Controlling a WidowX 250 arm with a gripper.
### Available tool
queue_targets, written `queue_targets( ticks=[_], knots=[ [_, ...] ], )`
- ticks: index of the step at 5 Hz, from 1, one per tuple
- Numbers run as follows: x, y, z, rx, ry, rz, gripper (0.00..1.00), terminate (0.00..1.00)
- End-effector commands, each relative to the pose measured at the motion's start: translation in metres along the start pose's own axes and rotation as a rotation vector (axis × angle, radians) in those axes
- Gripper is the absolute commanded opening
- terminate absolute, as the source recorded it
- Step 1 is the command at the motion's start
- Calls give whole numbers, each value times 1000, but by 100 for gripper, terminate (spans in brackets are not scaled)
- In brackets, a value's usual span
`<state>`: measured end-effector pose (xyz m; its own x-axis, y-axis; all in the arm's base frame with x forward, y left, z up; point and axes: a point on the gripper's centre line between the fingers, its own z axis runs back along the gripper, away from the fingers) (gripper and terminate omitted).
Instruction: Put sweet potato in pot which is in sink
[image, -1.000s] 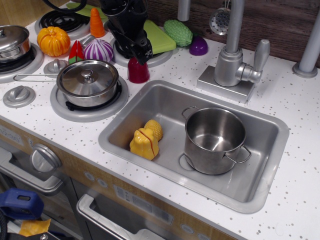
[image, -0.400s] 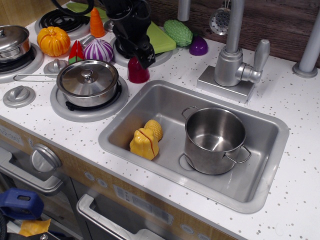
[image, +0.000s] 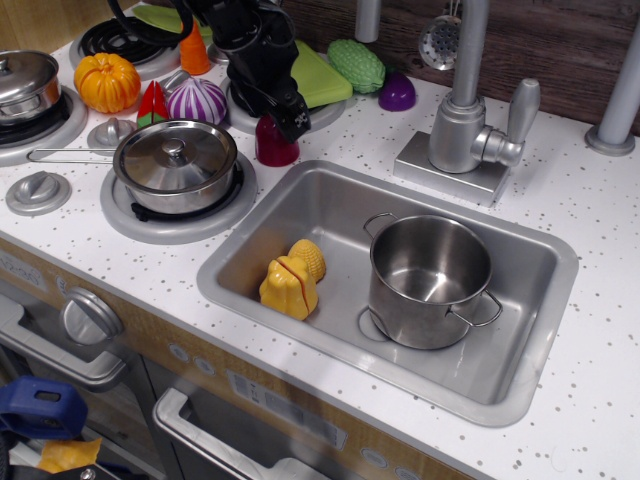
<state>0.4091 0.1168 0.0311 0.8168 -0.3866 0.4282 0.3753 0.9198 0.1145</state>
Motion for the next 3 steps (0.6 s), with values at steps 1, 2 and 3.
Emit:
queue_targets(
  ticks=[1, 2, 3],
  knots=[
    [5, 15, 5, 10, -76, 55, 100, 0],
    [1, 12, -2, 25, -93, 124, 100, 0],
    [2, 12, -2, 27, -103, 152, 0, 0]
  ],
)
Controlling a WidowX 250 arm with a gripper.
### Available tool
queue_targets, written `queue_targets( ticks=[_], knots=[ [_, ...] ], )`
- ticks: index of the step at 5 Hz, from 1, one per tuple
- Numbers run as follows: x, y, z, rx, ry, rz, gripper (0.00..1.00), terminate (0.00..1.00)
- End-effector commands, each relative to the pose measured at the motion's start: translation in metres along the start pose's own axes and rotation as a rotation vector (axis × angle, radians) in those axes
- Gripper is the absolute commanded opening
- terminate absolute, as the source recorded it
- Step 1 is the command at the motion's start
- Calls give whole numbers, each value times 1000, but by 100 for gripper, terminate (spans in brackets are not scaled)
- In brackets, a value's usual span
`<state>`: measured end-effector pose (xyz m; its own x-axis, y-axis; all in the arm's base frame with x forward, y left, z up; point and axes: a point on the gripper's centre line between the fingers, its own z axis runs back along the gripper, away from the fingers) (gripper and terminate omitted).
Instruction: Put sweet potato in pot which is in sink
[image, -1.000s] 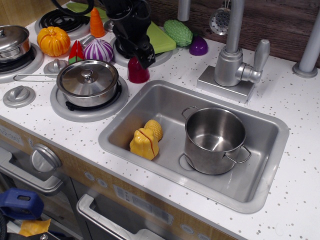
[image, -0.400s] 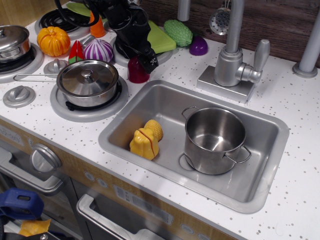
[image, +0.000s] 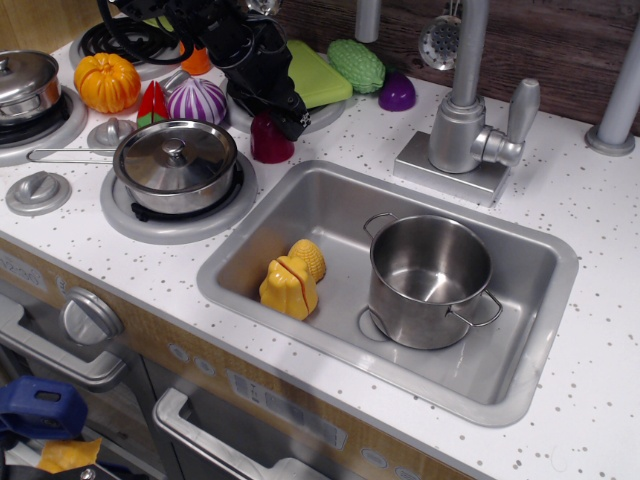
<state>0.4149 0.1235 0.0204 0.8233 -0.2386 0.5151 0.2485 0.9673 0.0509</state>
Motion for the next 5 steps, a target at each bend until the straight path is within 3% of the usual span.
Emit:
queue_targets(
  ticks=[1, 3, 5],
  knots=[
    [15, 1, 17, 24, 5, 4, 0, 0],
    [56, -25, 57, 87, 44, 2, 0, 0],
    [80, -89, 86, 109, 70, 201, 0, 0]
  ],
)
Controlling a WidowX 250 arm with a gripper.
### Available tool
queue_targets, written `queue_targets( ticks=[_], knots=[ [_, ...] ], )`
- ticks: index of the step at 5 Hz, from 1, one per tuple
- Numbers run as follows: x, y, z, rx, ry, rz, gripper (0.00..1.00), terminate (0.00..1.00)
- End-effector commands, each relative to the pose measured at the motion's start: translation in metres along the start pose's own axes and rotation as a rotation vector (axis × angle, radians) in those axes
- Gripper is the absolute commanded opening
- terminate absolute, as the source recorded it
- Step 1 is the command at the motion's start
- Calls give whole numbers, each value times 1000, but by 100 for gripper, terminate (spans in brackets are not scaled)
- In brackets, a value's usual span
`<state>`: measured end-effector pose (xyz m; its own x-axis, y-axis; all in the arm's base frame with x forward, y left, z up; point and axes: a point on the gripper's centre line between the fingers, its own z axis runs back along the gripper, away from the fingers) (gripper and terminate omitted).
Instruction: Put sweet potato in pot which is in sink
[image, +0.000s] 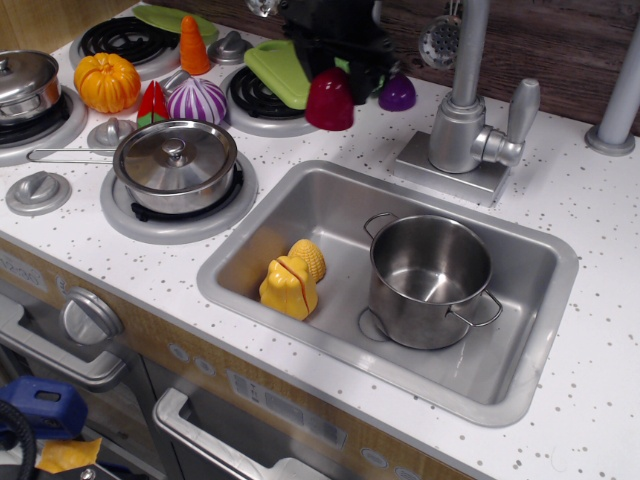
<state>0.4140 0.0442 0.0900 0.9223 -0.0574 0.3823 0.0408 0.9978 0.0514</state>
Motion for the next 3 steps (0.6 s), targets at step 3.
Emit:
queue_targets(
  ticks=[3],
  knots=[
    [-27, -83, 27, -12, -111, 240, 0, 0]
  ],
)
